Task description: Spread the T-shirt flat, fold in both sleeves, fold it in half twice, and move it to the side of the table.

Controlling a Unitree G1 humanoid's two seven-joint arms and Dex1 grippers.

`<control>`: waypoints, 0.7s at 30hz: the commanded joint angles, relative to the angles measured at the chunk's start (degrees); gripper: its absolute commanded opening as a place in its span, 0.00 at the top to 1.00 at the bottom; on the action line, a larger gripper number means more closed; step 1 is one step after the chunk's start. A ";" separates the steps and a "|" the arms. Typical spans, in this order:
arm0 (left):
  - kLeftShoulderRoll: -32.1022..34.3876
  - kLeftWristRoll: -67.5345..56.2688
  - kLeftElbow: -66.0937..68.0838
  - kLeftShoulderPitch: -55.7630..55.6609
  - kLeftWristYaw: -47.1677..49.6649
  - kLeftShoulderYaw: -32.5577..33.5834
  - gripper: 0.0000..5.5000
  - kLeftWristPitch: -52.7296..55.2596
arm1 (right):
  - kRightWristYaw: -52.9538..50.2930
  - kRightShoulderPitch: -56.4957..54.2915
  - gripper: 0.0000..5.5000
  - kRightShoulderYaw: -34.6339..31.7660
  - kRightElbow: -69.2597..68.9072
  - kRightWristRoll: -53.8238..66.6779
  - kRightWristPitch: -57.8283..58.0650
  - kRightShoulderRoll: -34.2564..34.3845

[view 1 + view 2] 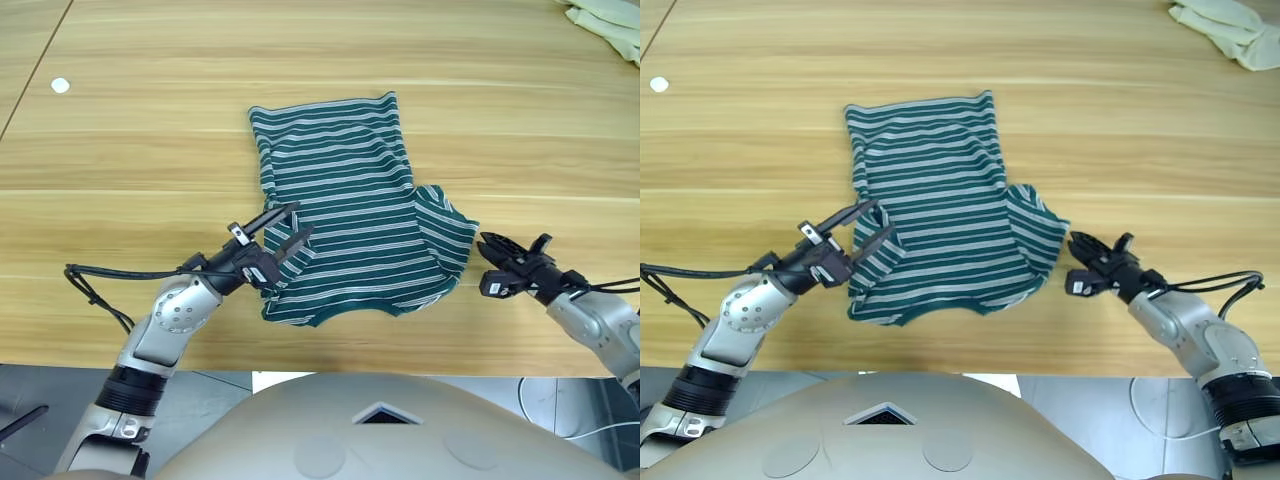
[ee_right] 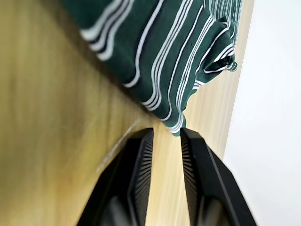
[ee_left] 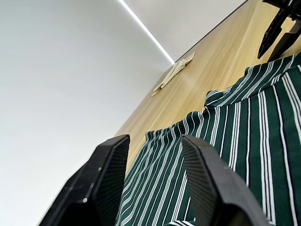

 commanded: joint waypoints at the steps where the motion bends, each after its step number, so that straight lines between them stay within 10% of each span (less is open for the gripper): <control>1: -0.07 0.64 0.12 -0.59 -0.83 0.18 0.63 0.09 | 2.46 -1.60 0.81 4.47 3.92 -3.31 -0.12 3.03; 21: -0.93 0.76 1.15 -1.04 -1.41 -0.65 0.62 -1.18 | -0.19 -6.81 0.95 8.47 10.73 -3.86 -4.17 4.56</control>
